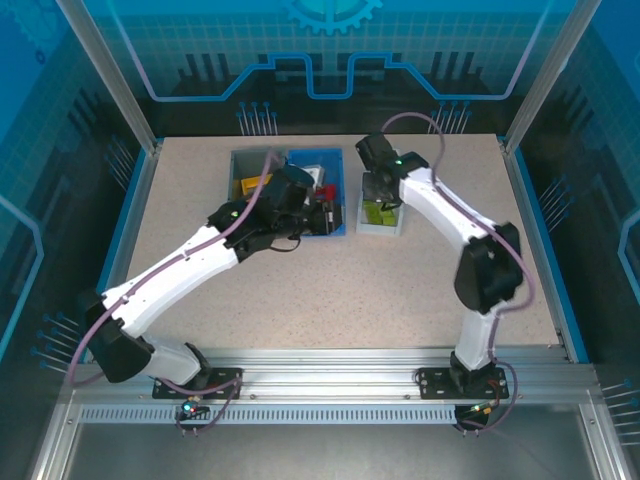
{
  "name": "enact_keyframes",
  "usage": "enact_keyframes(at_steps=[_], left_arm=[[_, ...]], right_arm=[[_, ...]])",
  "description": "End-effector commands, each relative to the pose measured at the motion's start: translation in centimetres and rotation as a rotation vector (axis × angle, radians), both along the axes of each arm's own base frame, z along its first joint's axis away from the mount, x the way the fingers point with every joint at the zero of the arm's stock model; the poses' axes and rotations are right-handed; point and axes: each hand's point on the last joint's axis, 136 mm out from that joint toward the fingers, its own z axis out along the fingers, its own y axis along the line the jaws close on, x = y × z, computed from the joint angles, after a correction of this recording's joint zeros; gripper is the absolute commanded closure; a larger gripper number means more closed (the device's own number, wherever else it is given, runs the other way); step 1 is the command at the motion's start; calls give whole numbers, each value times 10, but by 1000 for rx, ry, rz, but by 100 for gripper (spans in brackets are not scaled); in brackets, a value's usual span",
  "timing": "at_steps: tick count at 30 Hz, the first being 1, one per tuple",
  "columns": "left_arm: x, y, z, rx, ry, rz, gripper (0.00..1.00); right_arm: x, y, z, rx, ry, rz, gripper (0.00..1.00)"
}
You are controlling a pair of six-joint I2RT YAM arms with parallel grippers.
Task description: Sort the legos into containers by color
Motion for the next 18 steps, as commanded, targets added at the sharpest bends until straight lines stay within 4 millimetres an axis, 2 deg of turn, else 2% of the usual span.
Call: enact_keyframes(at_steps=[1,4,7,10,12,14,16,17,18], left_arm=[[-12,47,7,7,37,102,68],[-29,87,-11,34,107,183,69],[-54,129,-30,54,159,265,68],[-78,158,-51,73,200,317,66],[-89,168,-66,78,239,339,64],[-96,173,-77,77,262,354,62],[-95,180,-83,71,268,384,52],[-92,183,-84,68,268,403,45],[-88,188,-84,63,265,428,34]], right_arm=[[-26,-8,55,57,-193,24,54],[-65,-21,69,113,-297,75,53],[-112,-28,69,188,-358,173,47],[-160,-32,52,248,-346,278,44],[-185,-36,38,275,-314,311,40],[-202,-40,30,299,-298,325,35],[-210,-45,28,303,-290,312,26],[-210,-47,28,302,-291,300,17],[-209,-49,31,303,-300,295,0]])
